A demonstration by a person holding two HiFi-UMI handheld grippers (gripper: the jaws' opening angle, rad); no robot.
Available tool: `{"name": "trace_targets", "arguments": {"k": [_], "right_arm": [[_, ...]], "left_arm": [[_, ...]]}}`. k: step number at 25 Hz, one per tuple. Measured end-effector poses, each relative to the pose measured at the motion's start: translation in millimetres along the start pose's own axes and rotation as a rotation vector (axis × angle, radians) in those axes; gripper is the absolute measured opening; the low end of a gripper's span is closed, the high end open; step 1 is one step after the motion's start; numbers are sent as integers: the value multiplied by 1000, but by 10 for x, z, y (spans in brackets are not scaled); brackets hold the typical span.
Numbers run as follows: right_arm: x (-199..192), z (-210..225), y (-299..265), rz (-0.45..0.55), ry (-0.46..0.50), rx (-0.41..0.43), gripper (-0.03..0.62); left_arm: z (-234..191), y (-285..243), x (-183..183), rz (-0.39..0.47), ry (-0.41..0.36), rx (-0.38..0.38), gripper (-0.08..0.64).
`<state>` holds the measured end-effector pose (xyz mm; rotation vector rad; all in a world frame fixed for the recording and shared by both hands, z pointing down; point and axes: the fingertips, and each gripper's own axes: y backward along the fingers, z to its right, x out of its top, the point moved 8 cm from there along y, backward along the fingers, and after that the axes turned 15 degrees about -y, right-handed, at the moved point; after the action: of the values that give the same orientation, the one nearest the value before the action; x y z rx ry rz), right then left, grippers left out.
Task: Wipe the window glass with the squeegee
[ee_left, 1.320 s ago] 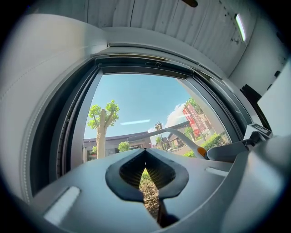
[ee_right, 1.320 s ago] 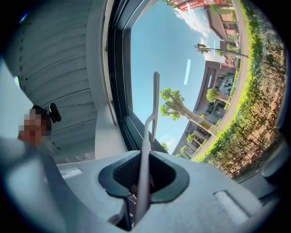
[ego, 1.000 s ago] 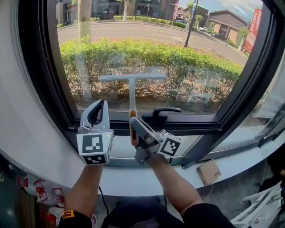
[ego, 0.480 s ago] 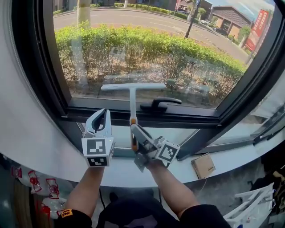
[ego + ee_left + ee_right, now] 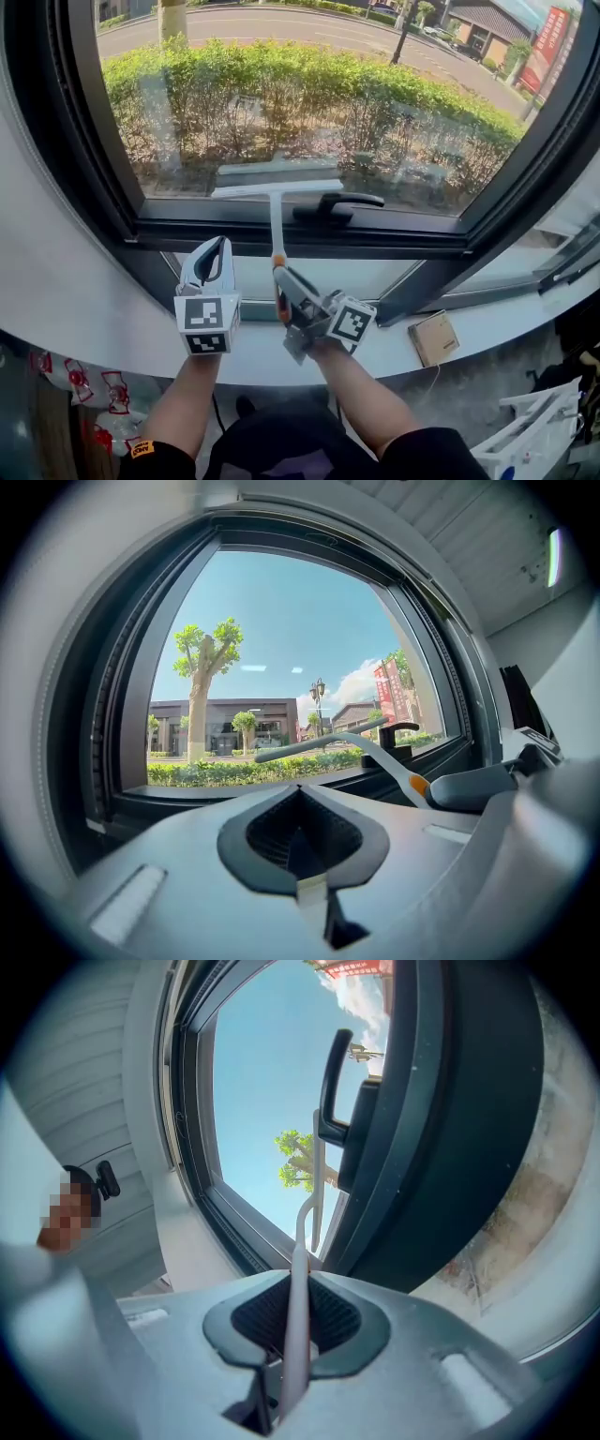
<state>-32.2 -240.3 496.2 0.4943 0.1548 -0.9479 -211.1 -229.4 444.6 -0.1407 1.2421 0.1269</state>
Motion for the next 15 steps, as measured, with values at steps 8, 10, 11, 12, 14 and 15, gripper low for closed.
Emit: {"name": "trace_targets", "arguments": {"k": [8, 10, 11, 12, 14, 15], "right_arm": [[15, -57, 22, -21, 74, -15, 46], [36, -147, 41, -26, 95, 6, 46], [70, -207, 42, -25, 105, 21, 46], [123, -276, 39, -21, 116, 40, 46], [285, -439, 31, -8, 143, 81, 46], [389, -533, 24, -3, 156, 104, 46]], "left_arm": [[-1, -56, 114, 31, 24, 1, 14], [-6, -72, 166, 45, 3, 2, 14], [-10, -84, 201, 54, -15, 3, 14], [-10, -97, 256, 68, -32, 4, 14], [11, -122, 438, 111, -51, 3, 14], [28, -136, 557, 137, -59, 3, 14]]}}
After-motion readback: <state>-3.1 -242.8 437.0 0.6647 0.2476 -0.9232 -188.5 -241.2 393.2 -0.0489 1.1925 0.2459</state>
